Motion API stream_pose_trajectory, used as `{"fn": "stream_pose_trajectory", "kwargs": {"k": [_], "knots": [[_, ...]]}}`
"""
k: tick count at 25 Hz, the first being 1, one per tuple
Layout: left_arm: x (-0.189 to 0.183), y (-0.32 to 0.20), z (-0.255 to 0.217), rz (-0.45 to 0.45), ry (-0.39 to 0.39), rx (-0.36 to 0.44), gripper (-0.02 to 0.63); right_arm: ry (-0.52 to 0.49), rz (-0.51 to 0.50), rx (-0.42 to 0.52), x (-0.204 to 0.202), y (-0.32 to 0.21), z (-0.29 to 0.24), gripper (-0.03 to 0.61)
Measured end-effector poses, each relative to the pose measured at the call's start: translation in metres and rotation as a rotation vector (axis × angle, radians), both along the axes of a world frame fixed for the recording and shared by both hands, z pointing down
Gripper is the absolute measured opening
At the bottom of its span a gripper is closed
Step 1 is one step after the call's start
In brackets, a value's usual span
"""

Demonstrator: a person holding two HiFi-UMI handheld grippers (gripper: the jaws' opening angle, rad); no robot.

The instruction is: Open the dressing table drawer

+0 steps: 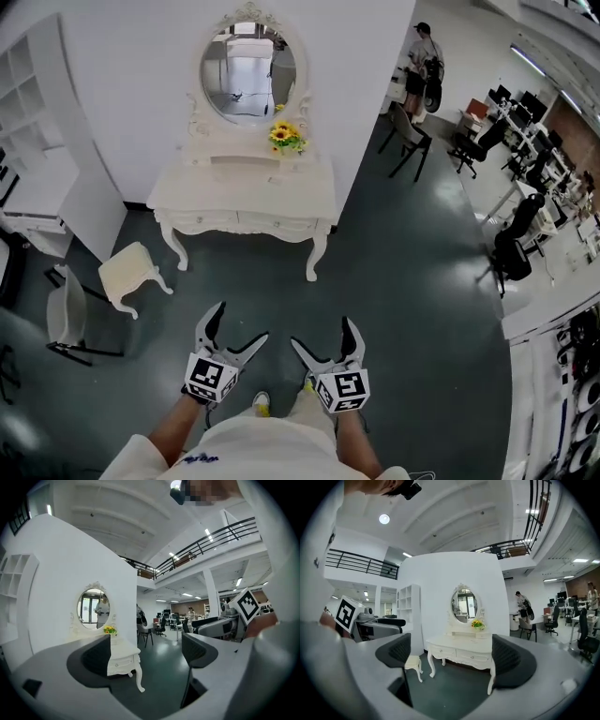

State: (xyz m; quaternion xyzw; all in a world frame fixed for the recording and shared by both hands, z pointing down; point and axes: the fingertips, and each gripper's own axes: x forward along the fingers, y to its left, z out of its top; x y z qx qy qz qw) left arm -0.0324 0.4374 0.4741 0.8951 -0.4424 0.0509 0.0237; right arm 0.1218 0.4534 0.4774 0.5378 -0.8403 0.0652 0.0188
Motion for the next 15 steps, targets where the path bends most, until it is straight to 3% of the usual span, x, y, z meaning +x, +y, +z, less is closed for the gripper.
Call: {"fn": "stream_pose_trajectory", "kwargs": {"k": [8,15], "knots": [[0.062,-0.075,-0.005,-0.122,0.026,-0.011,0.476,0.021,-0.114,-0.021,0.067,-0.089,0.01,0.555],[0.139,-0.12,-0.014,-0.135,0.008,0.014,0.476,0.001,-0.154,-0.062,0.137,-0.159,0.03,0.554]]}}
